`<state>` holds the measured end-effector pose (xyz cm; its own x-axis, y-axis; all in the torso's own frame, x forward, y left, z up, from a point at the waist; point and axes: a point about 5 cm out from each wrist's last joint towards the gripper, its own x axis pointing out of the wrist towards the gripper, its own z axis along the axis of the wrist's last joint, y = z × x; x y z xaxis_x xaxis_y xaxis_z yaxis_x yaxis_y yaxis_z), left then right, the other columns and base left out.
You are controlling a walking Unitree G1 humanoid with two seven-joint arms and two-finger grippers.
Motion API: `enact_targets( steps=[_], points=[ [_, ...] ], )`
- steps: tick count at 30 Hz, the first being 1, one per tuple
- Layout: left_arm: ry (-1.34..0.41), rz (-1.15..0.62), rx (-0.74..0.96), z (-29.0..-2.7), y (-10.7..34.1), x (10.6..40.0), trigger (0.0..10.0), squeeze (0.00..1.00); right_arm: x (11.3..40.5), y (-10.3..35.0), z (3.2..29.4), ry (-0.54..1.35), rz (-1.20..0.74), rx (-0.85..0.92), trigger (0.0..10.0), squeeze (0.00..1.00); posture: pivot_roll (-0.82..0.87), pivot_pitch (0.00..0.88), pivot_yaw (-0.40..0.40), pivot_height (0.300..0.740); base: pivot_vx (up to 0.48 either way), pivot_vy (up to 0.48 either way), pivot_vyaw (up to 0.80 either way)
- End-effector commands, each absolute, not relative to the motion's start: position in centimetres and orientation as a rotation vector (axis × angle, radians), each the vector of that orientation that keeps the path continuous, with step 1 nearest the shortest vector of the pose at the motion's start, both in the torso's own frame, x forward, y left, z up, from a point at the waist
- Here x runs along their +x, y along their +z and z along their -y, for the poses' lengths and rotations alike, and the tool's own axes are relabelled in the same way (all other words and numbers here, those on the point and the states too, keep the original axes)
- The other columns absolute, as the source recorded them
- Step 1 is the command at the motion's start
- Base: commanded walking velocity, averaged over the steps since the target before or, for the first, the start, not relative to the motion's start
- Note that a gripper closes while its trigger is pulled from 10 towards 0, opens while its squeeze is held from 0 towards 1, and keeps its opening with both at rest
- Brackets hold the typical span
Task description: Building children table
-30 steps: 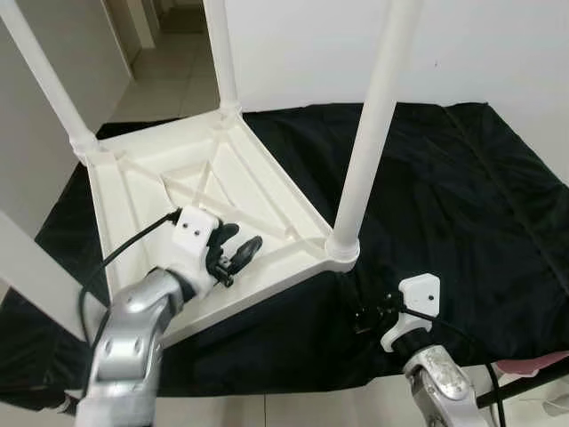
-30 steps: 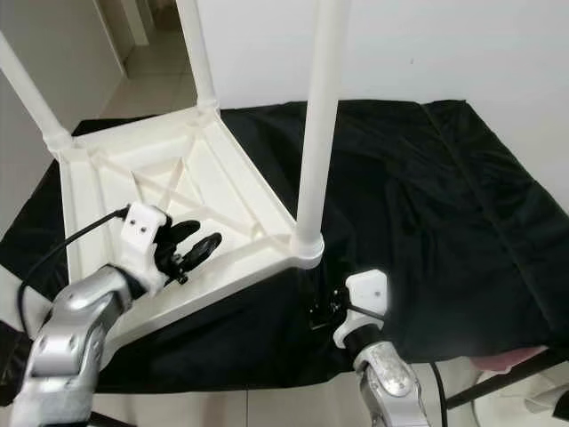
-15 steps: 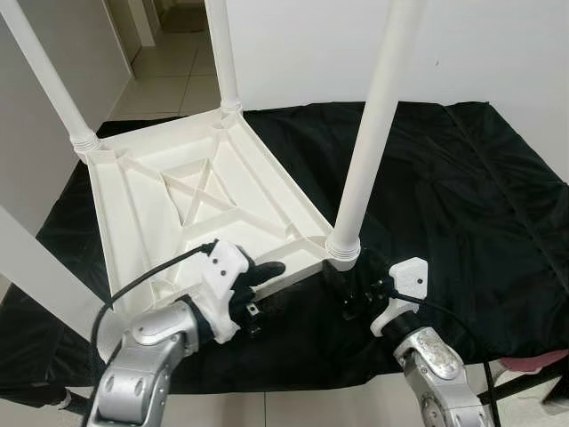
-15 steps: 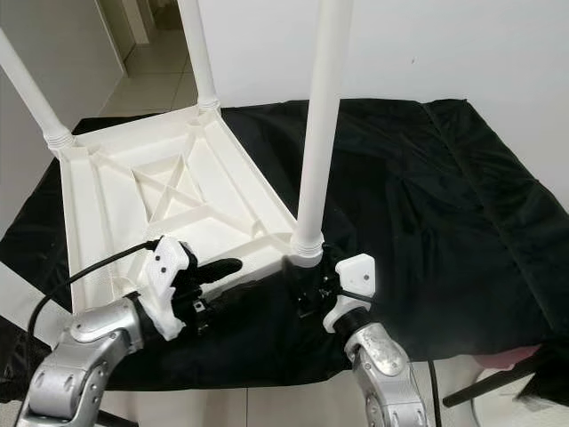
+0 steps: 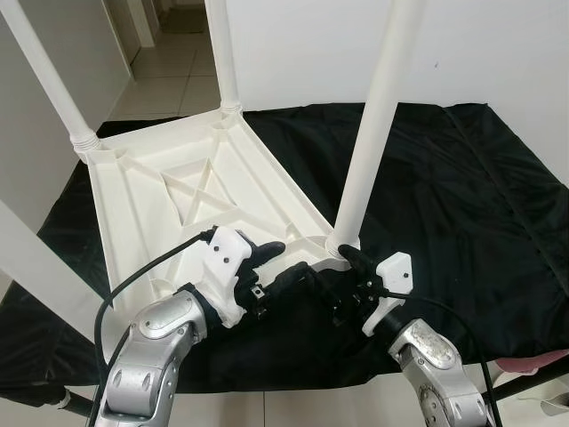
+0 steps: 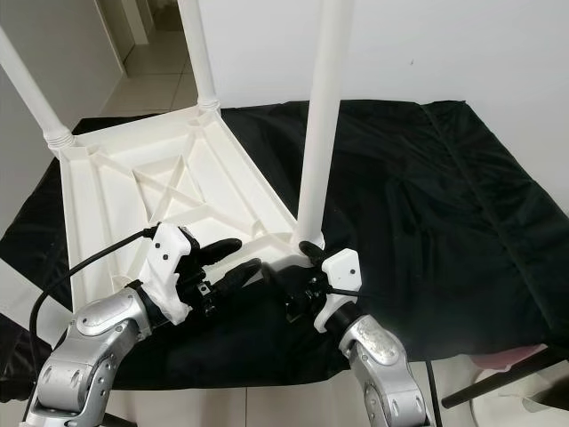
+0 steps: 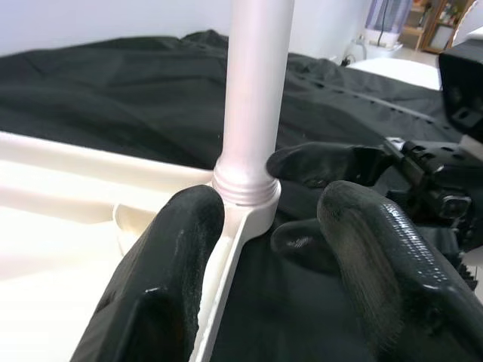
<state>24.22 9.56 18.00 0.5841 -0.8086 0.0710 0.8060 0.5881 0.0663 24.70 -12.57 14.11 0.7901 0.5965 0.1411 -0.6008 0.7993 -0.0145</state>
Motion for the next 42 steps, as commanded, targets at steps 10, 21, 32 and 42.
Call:
enact_targets(
  steps=[10,21,32,42],
  points=[
    [-0.842,0.135,0.009,-10.0,18.9,25.4,10.0,0.0,26.8,13.7,12.9,0.679,0.122,-0.006,3.4,0.0,-0.05,0.035,0.041,0.74,0.0,0.0,0.0],
    [-0.838,0.141,-0.013,-10.0,19.2,25.7,10.0,0.0,28.0,13.5,13.0,0.668,0.121,-0.038,10.0,0.0,-0.04,0.027,0.031,0.74,0.0,0.0,0.0],
    [-0.885,0.126,-0.004,-9.4,19.1,25.4,10.0,0.0,29.3,13.4,14.7,0.6,0.12,-0.043,10.0,0.0,-0.04,0.024,0.028,0.74,0.0,0.0,0.0],
    [-1.092,0.026,0.091,-8.5,17.2,22.7,10.0,0.0,30.5,13.4,15.8,0.531,0.13,-0.047,10.0,0.0,-0.04,0.036,0.04,0.74,0.0,0.0,0.0]
  ],
)
